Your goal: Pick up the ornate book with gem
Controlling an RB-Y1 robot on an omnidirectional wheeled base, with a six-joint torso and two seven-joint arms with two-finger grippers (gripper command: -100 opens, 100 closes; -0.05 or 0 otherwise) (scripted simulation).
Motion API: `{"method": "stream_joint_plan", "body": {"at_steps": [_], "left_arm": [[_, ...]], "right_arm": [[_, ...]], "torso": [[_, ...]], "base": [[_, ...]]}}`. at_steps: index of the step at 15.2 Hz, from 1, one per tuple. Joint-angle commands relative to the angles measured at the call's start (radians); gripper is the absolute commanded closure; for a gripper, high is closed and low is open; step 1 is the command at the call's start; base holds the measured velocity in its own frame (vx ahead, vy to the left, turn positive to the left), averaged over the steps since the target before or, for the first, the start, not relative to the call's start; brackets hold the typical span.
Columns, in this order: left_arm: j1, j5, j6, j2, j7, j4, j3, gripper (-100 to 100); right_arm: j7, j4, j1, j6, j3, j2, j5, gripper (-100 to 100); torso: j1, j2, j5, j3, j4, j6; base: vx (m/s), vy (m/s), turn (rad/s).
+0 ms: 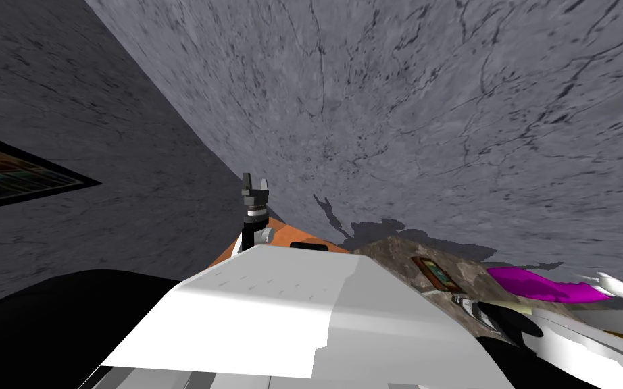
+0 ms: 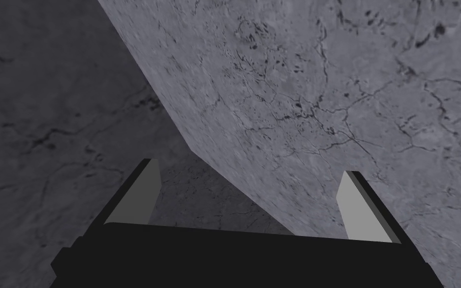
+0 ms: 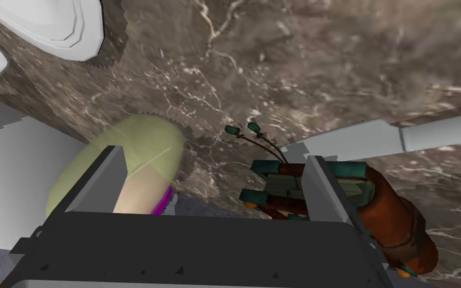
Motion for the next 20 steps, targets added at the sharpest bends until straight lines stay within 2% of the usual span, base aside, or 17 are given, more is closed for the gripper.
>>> {"method": "stream_joint_plan", "body": {"at_steps": [1,2,3,4,6,7,8,9,10,11,12,14,20], "left_arm": [[0.000,0.000,0.000,0.000,0.000,0.000,0.000,0],[0.000,0.000,0.000,0.000,0.000,0.000,0.000,0],[0.000,0.000,0.000,0.000,0.000,0.000,0.000,0],[0.000,0.000,0.000,0.000,0.000,0.000,0.000,0],[0.000,0.000,0.000,0.000,0.000,0.000,0.000,0],[0.000,0.000,0.000,0.000,0.000,0.000,0.000,0],[0.000,0.000,0.000,0.000,0.000,0.000,0.000,0],[0.000,0.000,0.000,0.000,0.000,0.000,0.000,0],[0.000,0.000,0.000,0.000,0.000,0.000,0.000,0],[0.000,0.000,0.000,0.000,0.000,0.000,0.000,0],[0.000,0.000,0.000,0.000,0.000,0.000,0.000,0],[0.000,0.000,0.000,0.000,0.000,0.000,0.000,0],[0.000,0.000,0.000,0.000,0.000,0.000,0.000,0]], "right_arm": [[0.024,-0.002,0.040,-0.024,0.010,-0.021,0.037,-100],[0.054,-0.006,0.072,-0.054,0.018,-0.047,0.067,-100],[0.054,-0.006,0.088,-0.054,0.018,-0.047,0.080,-100],[0.083,-0.007,0.122,-0.083,0.026,-0.070,0.107,-100],[0.083,-0.007,0.133,-0.083,0.026,-0.070,0.122,-100],[0.110,-0.008,0.168,-0.110,0.032,-0.092,0.161,-100],[0.110,-0.008,0.175,-0.110,0.032,-0.092,0.161,-100],[0.135,-0.007,0.214,-0.136,0.039,-0.112,0.194,-100],[0.135,-0.007,0.214,-0.136,0.039,-0.112,0.197,-100],[0.158,-0.006,0.247,-0.161,0.044,-0.130,0.230,-100],[0.158,-0.006,0.250,-0.161,0.044,-0.130,0.230,-100],[0.198,-0.003,0.306,-0.203,0.054,-0.160,0.285,-100],[0.243,0.001,0.375,-0.253,0.065,-0.194,0.350,-100]], "torso": [[0.000,0.000,0.000,0.000,0.000,0.000],[0.000,0.000,0.000,0.000,0.000,0.000],[-0.001,0.000,0.000,0.000,0.000,0.000],[-0.001,-0.001,0.000,0.000,0.000,0.000],[-0.002,-0.002,0.000,-0.001,0.000,0.000],[-0.001,-0.001,0.000,0.000,0.000,0.000],[-0.001,0.000,0.000,0.000,0.000,0.000],[-0.001,0.000,0.000,0.000,0.000,0.000],[-0.002,0.000,0.000,0.000,0.000,0.000],[-0.002,0.000,-0.001,0.000,0.000,0.000],[-0.003,0.000,-0.001,0.000,0.000,0.000],[-0.003,-0.001,-0.001,0.000,0.000,0.000],[-0.004,0.000,-0.001,0.000,0.000,0.000]], "base": [[0.047,-0.012,0.074],[0.055,-0.013,0.089],[0.062,-0.019,0.073],[0.073,-0.026,0.069],[0.057,-0.024,0.044],[0.042,-0.018,0.064],[0.044,-0.024,0.066],[0.049,-0.034,0.077],[0.051,-0.038,0.067],[0.058,-0.046,0.085],[0.057,-0.045,0.063],[0.071,-0.047,0.086],[0.049,-0.053,0.052]]}}
